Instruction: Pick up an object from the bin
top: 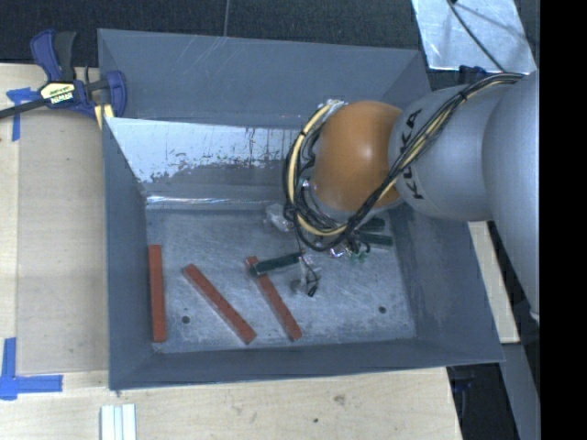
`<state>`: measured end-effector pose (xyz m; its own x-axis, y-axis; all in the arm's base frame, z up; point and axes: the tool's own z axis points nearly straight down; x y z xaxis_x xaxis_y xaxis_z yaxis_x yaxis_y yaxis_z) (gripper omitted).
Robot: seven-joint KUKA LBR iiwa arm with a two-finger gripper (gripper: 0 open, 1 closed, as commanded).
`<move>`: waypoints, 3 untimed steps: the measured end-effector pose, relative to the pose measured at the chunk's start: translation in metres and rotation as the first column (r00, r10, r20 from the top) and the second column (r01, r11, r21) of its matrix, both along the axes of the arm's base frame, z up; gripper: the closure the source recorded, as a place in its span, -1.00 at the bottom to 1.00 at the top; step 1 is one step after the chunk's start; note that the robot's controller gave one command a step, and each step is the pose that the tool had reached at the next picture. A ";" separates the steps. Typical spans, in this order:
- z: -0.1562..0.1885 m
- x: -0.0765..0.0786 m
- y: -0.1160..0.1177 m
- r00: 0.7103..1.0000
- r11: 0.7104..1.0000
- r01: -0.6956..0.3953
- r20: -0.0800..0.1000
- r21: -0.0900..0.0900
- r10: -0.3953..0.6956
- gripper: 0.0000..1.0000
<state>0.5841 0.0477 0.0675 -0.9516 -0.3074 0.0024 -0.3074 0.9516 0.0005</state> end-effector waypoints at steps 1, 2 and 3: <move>0.003 0.002 0.000 1.000 1.000 0.001 0.006 0.001 -0.001 1.00; 0.003 -0.029 0.019 0.997 0.997 -0.082 0.003 0.001 0.082 1.00; 0.145 -0.049 0.047 0.998 0.998 -0.057 0.014 0.002 0.057 1.00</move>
Offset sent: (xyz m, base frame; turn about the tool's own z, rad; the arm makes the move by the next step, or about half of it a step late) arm 0.0000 0.0000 0.0000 0.0000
